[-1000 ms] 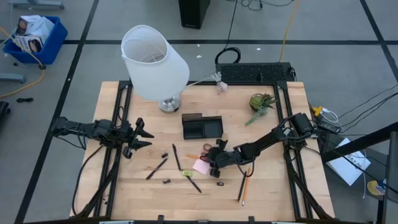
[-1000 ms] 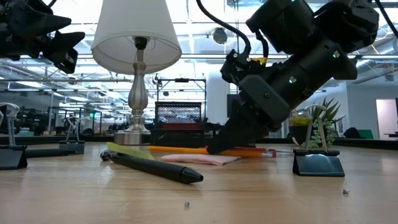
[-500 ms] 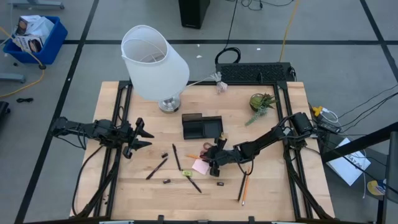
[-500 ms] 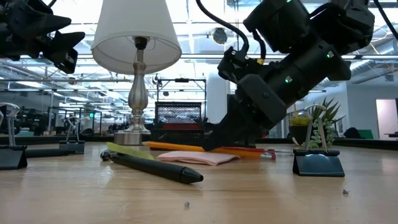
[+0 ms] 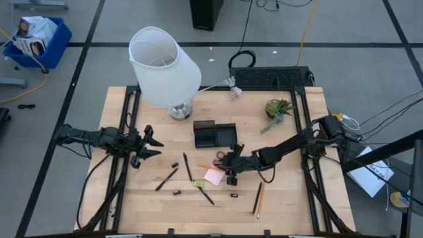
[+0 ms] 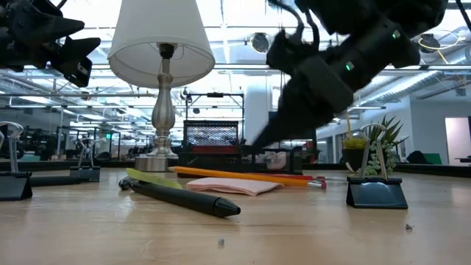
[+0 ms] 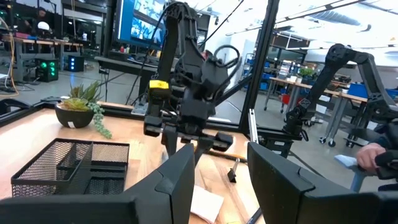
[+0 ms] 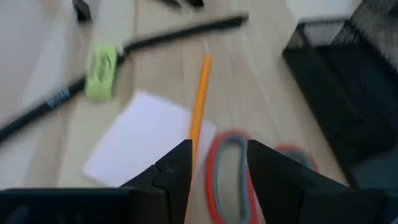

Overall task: Pick and place office supplies into organizer
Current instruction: Put the red scissors into the top left compartment of the desk organizer

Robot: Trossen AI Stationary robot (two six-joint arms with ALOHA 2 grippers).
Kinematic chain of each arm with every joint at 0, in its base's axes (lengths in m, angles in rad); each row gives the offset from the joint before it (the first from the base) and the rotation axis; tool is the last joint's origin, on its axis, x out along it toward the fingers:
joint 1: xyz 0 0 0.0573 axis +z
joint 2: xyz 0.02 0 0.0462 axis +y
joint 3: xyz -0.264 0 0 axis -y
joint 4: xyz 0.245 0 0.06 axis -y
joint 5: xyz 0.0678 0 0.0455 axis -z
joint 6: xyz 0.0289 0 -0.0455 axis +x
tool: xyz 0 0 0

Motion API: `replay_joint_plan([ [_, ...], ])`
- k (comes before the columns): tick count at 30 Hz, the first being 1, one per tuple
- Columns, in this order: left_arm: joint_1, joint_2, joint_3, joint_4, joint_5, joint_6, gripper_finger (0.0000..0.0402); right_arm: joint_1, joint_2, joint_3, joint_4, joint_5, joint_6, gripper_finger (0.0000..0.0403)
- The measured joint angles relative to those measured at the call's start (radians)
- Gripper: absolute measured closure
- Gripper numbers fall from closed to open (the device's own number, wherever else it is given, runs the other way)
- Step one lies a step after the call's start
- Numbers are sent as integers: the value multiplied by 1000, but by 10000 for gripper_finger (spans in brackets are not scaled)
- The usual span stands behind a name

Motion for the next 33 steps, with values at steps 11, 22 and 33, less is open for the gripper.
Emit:
replay_joint_plan([
  [11, 0, 0, 0, -1, 0, 0, 250, 0, 31, -47, 24, -2, 9, 255],
  [22, 0, 0, 0, 0, 0, 0, 250, 7, 31, -93, 105, -5, -3, 259],
  [33, 0, 0, 0, -3, 0, 0, 250, 47, 52, -94, 175, 53, -91, 261],
])
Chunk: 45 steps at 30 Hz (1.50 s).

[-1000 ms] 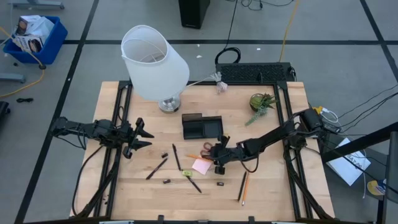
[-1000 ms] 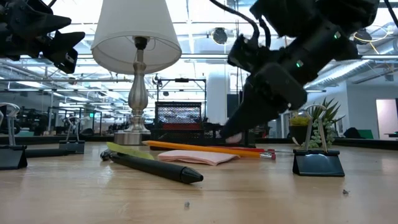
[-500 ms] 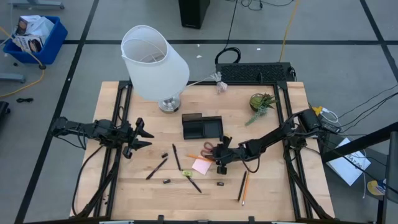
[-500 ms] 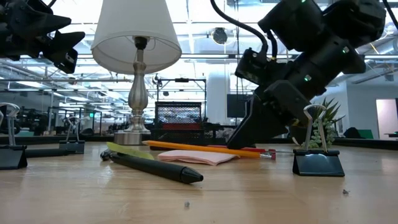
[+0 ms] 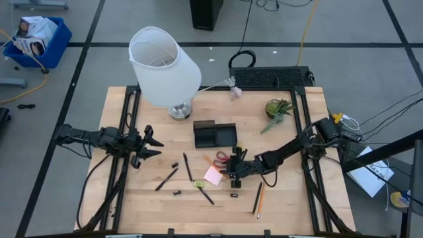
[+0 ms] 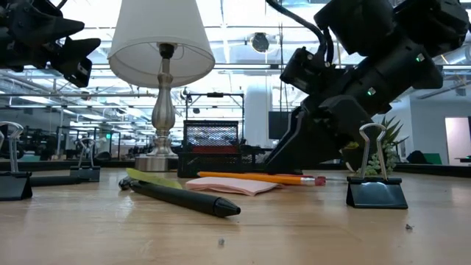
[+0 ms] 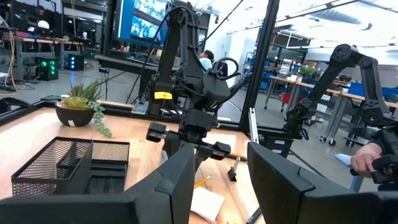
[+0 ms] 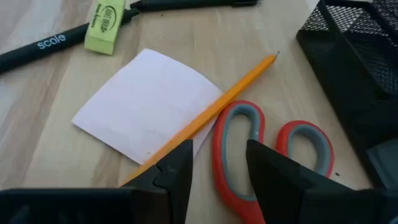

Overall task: Pick and place office supplies into organizer
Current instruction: Put the red scissors into the top left compartment of the desk organizer

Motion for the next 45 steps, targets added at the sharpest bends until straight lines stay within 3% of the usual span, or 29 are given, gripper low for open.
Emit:
replay_joint_plan([
  [14, 0, 0, 0, 3, 0, 0, 250, 0, 22, 0, -12, 24, -2, 261],
  [20, 0, 0, 0, 2, 0, 0, 250, 0, 116, 3, 100, 40, -24, 262],
  [26, 0, 0, 0, 3, 0, 0, 250, -5, 131, 4, 132, 32, -27, 264],
  [32, 0, 0, 0, 3, 0, 0, 250, -13, 130, 3, 124, 21, -10, 297],
  [41, 0, 0, 0, 3, 0, 0, 250, -13, 131, 3, 130, 21, -9, 385],
  [45, 0, 0, 0, 3, 0, 0, 250, -13, 132, 3, 130, 48, -19, 386],
])
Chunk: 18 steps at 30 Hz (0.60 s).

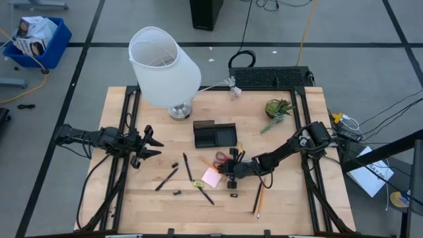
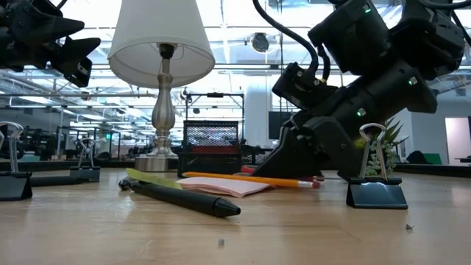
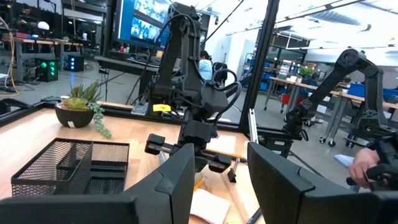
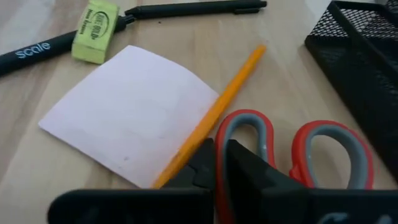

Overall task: Pick and place office supplies into organizer
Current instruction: Put the red scissors into the top left compartment of the desk organizer

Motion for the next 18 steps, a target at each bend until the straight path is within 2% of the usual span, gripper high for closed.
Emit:
replay_joint_plan([
  [5, 0, 0, 0, 0, 0, 0, 250, 0, -16, -3, 1, 27, -7, 369],
  [12, 0, 0, 0, 1, 0, 0, 250, -2, -90, -6, 16, 58, -26, 386],
  [18, 0, 0, 0, 0, 0, 0, 250, -1, -104, -5, 159, 13, -30, 376],
])
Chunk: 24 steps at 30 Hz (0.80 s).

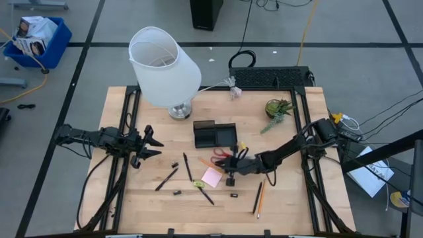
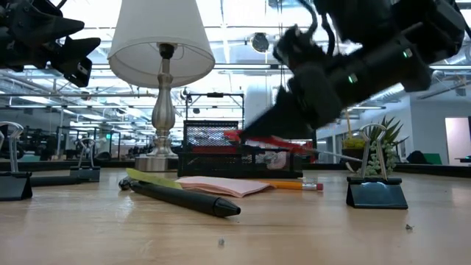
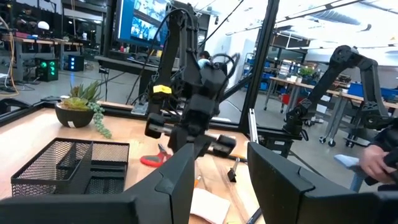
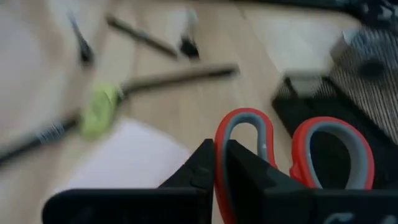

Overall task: Pick and place office supplies into organizer
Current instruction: Put the red scissors into the top left compartment of the desk organizer

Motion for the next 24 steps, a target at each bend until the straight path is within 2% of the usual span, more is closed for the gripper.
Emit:
replay_joint_plan([
  [8, 0, 0, 0, 1, 0, 0, 250, -22, -2, 1, 261, -47, -102, 384],
  [13, 0, 0, 0, 0, 0, 0, 250, -78, -2, 2, 410, -142, -127, 380],
  [17, 0, 0, 0, 0, 0, 0, 250, -127, -2, 2, 523, -148, -142, 382],
  [24, 0, 0, 0, 0, 0, 0, 250, -227, -2, 14, 693, -327, -108, 380],
])
